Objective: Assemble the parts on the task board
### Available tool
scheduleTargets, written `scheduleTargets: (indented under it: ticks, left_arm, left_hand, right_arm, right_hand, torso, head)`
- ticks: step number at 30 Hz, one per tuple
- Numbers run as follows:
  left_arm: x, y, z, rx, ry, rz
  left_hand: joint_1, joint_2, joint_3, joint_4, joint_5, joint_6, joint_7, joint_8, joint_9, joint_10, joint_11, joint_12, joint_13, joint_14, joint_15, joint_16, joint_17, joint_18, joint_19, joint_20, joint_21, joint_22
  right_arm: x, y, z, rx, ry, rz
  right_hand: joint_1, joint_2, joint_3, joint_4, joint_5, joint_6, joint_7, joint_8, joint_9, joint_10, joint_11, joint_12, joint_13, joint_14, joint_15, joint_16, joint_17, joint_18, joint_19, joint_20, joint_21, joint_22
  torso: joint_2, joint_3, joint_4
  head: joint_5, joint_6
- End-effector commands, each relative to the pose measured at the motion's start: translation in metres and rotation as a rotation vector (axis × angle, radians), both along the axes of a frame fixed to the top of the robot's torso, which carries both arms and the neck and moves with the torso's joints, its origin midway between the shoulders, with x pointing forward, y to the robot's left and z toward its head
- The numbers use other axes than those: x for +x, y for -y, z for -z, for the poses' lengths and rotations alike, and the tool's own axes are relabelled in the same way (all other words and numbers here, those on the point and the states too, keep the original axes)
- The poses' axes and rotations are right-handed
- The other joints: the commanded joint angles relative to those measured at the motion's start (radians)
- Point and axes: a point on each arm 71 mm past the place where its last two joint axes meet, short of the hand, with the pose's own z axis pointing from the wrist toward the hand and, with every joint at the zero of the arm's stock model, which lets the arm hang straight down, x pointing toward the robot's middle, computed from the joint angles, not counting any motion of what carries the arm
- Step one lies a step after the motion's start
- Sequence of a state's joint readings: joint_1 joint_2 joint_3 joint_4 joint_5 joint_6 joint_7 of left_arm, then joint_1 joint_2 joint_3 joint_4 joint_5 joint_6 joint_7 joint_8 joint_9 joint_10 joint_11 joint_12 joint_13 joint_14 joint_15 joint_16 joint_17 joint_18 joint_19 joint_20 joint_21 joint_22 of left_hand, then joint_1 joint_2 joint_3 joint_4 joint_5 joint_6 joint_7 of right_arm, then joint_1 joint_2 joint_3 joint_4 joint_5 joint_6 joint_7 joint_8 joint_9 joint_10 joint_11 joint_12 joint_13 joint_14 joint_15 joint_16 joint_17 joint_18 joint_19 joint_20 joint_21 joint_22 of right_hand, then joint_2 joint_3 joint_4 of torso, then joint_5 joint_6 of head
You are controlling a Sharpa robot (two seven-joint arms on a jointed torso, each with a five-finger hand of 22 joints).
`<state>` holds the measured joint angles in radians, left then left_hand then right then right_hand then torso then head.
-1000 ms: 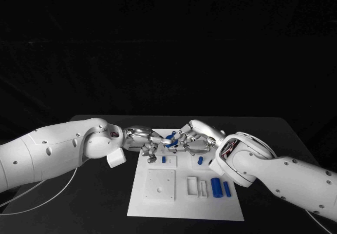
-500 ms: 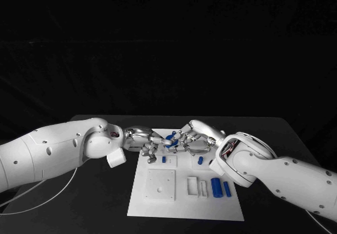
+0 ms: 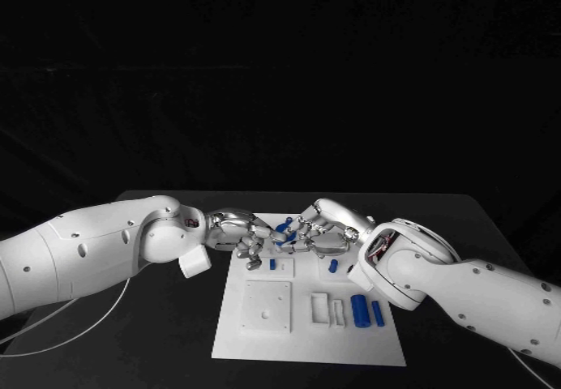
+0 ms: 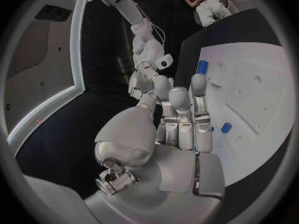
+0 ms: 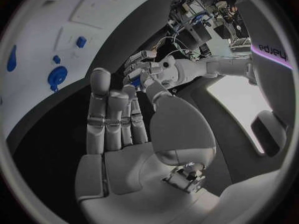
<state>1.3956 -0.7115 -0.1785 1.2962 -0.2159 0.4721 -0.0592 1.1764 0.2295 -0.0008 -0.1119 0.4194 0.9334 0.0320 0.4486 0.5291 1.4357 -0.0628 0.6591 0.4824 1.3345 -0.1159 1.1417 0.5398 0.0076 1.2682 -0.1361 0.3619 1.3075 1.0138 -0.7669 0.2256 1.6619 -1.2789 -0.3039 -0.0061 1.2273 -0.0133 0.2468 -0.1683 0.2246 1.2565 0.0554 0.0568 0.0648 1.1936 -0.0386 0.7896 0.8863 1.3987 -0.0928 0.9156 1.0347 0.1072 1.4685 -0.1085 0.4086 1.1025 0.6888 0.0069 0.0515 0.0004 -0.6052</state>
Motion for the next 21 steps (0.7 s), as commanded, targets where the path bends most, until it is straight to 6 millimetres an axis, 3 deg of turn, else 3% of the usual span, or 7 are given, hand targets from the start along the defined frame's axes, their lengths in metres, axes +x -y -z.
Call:
scheduleTargets:
  ticks: [1,3,4,9,12,16,21]
  left_arm:
    - [0.0037,0.0011,-0.0042,-0.043,0.021,-0.056]
    - [0.0056,-0.0002,-0.0042,-0.040,0.028,-0.089]
    - [0.0065,-0.0008,-0.0041,-0.037,0.031,-0.107]
    - [0.0092,-0.0040,-0.0028,-0.014,0.030,-0.166]
    - [0.0102,-0.0062,-0.0013,0.017,0.036,-0.192]
    - [0.0105,-0.0078,0.0002,0.053,0.046,-0.207]
    - [0.0098,-0.0081,0.0014,0.083,0.055,-0.208]
  left_hand:
    - [-0.014,0.001,0.078,-0.085,0.056,0.014,-0.012,0.012,0.028,0.004,-0.006,0.003,0.002,-0.002,-0.003,0.007,0.002,0.005,-0.004,0.000,0.006,0.020]
    - [-0.032,-0.008,0.093,-0.100,0.106,0.022,-0.017,0.026,0.040,0.003,-0.009,0.001,0.001,-0.003,-0.006,0.005,0.002,0.004,-0.005,-0.003,0.008,0.020]
    - [-0.048,-0.010,0.107,-0.113,0.112,0.025,-0.017,0.031,0.044,-0.001,-0.010,-0.001,0.000,-0.005,-0.006,0.003,0.001,0.003,-0.007,-0.004,0.008,0.020]
    - [-0.072,-0.005,0.128,-0.130,0.102,0.026,-0.014,0.036,0.054,-0.051,-0.002,-0.018,-0.005,-0.040,0.003,0.000,-0.006,0.002,-0.027,0.004,0.002,0.020]
    - [-0.079,-0.003,0.137,-0.143,0.105,0.019,-0.015,0.046,0.095,-0.072,0.000,-0.005,-0.001,-0.058,0.006,0.025,-0.017,0.006,-0.042,0.007,0.022,0.021]
    - [-0.086,-0.002,0.146,-0.161,0.121,0.033,-0.017,0.035,0.111,-0.065,-0.003,0.002,-0.004,-0.053,0.003,0.038,-0.029,0.009,-0.045,0.005,0.042,0.020]
    - [-0.088,-0.006,0.154,-0.169,0.134,0.045,-0.018,0.020,0.119,-0.058,-0.004,0.004,-0.008,-0.050,0.001,0.047,-0.040,0.010,-0.049,0.004,0.059,0.019]
  right_arm:
    - [0.0000,0.0005,0.0023,-0.020,-0.007,-0.002]
    - [0.0001,0.0005,0.0024,-0.021,-0.008,-0.002]
    - [0.0002,0.0006,0.0025,-0.021,-0.008,-0.002]
    - [0.0008,0.0017,0.0028,-0.020,-0.010,0.004]
    - [0.0017,0.0033,0.0028,-0.014,-0.011,0.016]
    - [0.0031,0.0058,0.0029,-0.005,-0.013,0.033]
    - [0.0042,0.0078,0.0030,0.002,-0.014,0.046]
  right_hand:
    - [0.009,-0.002,0.001,0.006,0.004,0.027,-0.022,0.007,0.003,0.000,-0.003,-0.004,0.002,0.006,-0.001,-0.006,-0.001,-0.009,0.032,-0.006,-0.005,0.000]
    - [0.008,-0.003,0.000,0.007,0.004,0.025,-0.021,0.007,0.003,-0.001,-0.002,-0.005,0.002,0.005,-0.001,-0.010,-0.003,-0.008,0.031,-0.006,-0.010,-0.001]
    - [0.008,-0.003,0.000,0.007,0.004,0.025,-0.021,0.007,0.003,-0.002,-0.002,-0.005,0.002,0.004,-0.001,-0.010,-0.003,-0.008,0.031,-0.006,-0.010,-0.001]
    - [0.003,-0.007,-0.002,0.013,0.006,0.011,-0.016,0.006,0.001,-0.013,0.002,-0.012,-0.001,-0.009,0.003,-0.039,-0.025,-0.004,0.024,-0.002,-0.033,-0.010]
    - [-0.005,-0.018,-0.008,0.022,0.014,-0.010,-0.009,0.006,0.000,-0.025,0.008,-0.019,-0.007,-0.024,0.008,-0.076,-0.053,0.000,0.018,0.003,-0.050,-0.020]
    - [-0.029,-0.044,-0.058,0.052,0.023,-0.067,0.009,0.005,-0.001,-0.046,0.021,-0.035,-0.023,-0.040,0.019,-0.095,-0.067,0.004,0.009,0.013,-0.076,-0.039]
    - [-0.011,-0.046,-0.111,0.077,0.027,-0.116,0.025,0.006,-0.001,-0.051,0.030,-0.048,-0.056,-0.047,0.027,-0.100,-0.077,0.011,0.015,0.023,-0.101,-0.060]
  torso:
    - [0.000,-0.0004,0.0008]
    - [0.000,-0.0004,0.0010]
    - [0.000,-0.0002,0.0010]
    - [0.000,-0.0006,-0.0001]
    - [0.000,-0.0007,-0.0008]
    - [0.000,-0.0003,-0.0003]
    - [0.000,-0.0001,0.0005]
  head:
    - [0.000,-0.001]
    - [0.000,-0.002]
    - [0.000,-0.002]
    - [-0.001,-0.002]
    - [0.000,-0.003]
    - [-0.001,-0.003]
    - [-0.001,-0.004]
